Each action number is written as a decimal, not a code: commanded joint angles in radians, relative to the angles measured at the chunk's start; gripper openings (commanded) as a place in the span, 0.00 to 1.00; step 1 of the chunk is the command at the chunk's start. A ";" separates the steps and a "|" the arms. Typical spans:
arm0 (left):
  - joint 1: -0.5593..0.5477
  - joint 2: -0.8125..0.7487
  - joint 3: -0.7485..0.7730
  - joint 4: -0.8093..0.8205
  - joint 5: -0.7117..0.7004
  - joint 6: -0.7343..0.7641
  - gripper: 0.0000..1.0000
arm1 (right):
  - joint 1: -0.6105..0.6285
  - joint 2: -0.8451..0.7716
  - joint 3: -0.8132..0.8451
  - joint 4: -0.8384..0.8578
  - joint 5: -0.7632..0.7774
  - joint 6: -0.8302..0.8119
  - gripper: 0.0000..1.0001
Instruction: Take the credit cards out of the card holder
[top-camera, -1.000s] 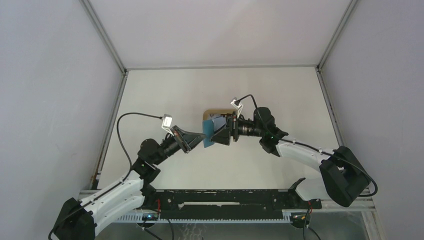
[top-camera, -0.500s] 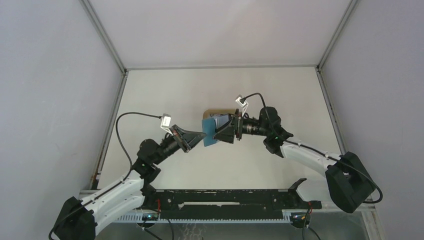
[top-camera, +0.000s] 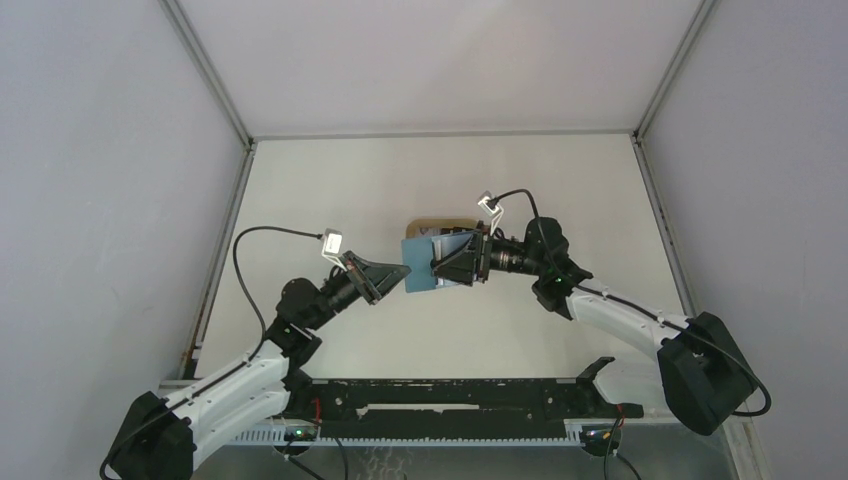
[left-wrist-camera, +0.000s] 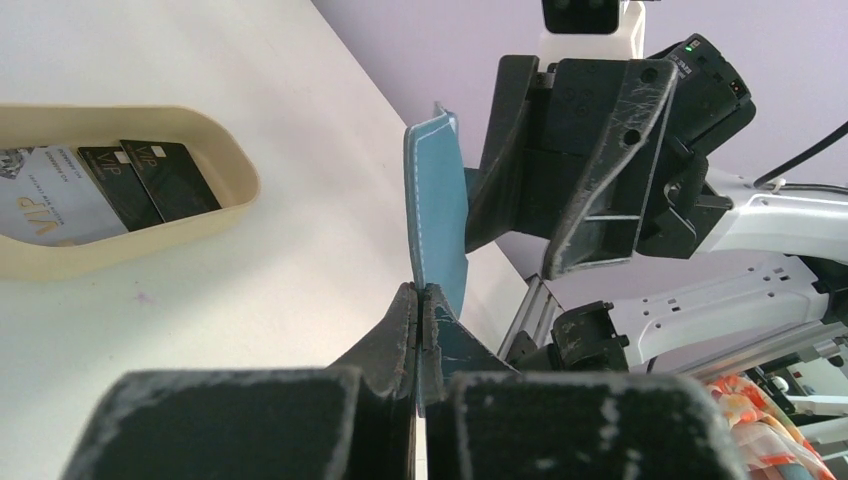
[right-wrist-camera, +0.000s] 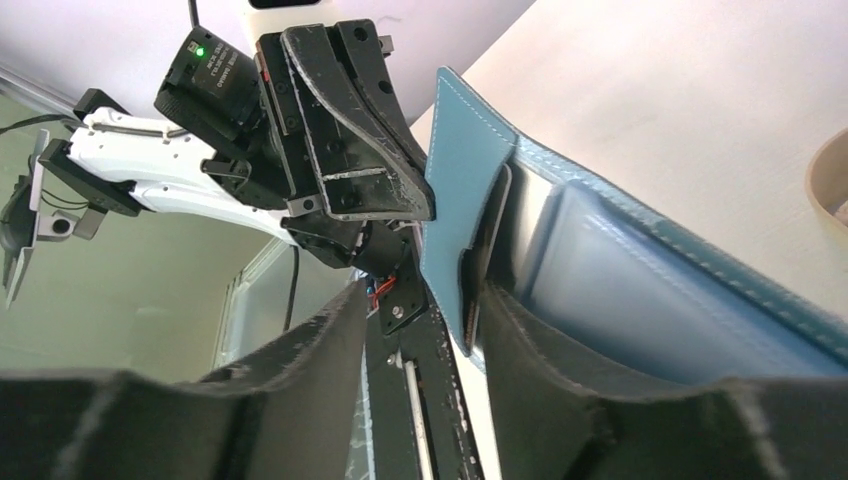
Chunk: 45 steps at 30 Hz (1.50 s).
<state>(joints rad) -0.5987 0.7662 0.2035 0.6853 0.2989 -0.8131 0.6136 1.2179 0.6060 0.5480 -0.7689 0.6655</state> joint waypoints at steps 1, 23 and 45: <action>0.009 0.004 -0.020 0.014 -0.019 0.002 0.00 | -0.006 -0.020 0.005 0.052 -0.002 0.013 0.50; 0.010 0.021 -0.020 0.019 0.017 0.011 0.00 | -0.005 0.050 0.005 0.135 0.013 0.054 0.21; 0.052 -0.044 -0.043 -0.018 -0.015 0.005 0.00 | -0.098 0.015 -0.013 -0.050 0.031 -0.030 0.00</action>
<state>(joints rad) -0.5709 0.7582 0.1909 0.6621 0.2996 -0.8124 0.5526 1.2755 0.6010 0.5335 -0.7422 0.6819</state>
